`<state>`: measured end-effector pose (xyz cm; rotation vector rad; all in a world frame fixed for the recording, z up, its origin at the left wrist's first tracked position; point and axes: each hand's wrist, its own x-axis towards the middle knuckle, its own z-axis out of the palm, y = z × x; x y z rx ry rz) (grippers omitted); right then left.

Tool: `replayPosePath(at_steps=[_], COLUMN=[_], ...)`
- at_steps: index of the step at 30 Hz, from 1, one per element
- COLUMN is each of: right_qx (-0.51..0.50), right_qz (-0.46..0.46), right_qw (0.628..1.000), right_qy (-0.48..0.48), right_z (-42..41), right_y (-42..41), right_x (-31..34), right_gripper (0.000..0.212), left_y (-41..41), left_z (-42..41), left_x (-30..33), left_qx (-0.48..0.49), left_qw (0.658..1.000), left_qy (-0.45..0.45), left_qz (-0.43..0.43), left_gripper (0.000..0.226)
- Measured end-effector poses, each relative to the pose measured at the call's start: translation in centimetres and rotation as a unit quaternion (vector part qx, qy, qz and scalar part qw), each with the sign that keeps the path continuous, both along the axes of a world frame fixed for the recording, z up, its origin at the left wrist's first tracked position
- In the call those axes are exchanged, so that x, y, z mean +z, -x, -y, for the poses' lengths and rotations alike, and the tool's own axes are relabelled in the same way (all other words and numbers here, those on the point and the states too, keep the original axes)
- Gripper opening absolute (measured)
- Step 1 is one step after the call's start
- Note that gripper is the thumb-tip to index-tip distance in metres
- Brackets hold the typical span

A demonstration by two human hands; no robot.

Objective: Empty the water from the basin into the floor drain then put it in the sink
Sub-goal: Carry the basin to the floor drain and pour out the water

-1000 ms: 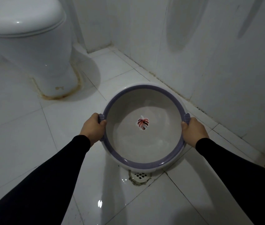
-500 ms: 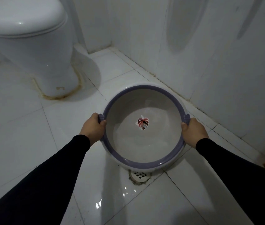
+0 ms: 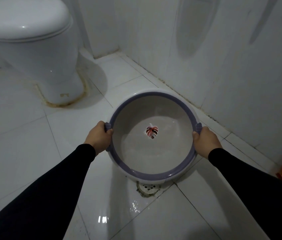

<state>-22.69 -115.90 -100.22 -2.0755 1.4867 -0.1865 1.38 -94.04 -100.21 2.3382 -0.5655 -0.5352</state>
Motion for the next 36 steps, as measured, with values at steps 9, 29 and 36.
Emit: replayPosePath(at_steps=[9, 29, 36], right_qx=[0.008, 0.024, 0.031], right_qz=[0.000, -0.003, -0.002], right_qw=[1.000, 1.000, 0.999], right_qy=[0.001, 0.007, 0.008], right_z=[0.0, -0.1, -0.4], right_y=[0.3, 1.0, 1.1], right_x=[0.0, -0.2, 0.0], right_gripper=[0.040, 0.039, 0.039], left_y=[0.1, 0.0, -0.1], left_z=[-0.2, -0.9, -1.3], left_x=[0.2, 0.1, 0.3], left_qx=[-0.008, -0.016, -0.023], left_qw=[1.000, 1.000, 1.000], left_qy=[-0.012, 0.000, -0.007], left_qz=[0.005, -0.007, -0.004], left_gripper=[0.015, 0.014, 0.010])
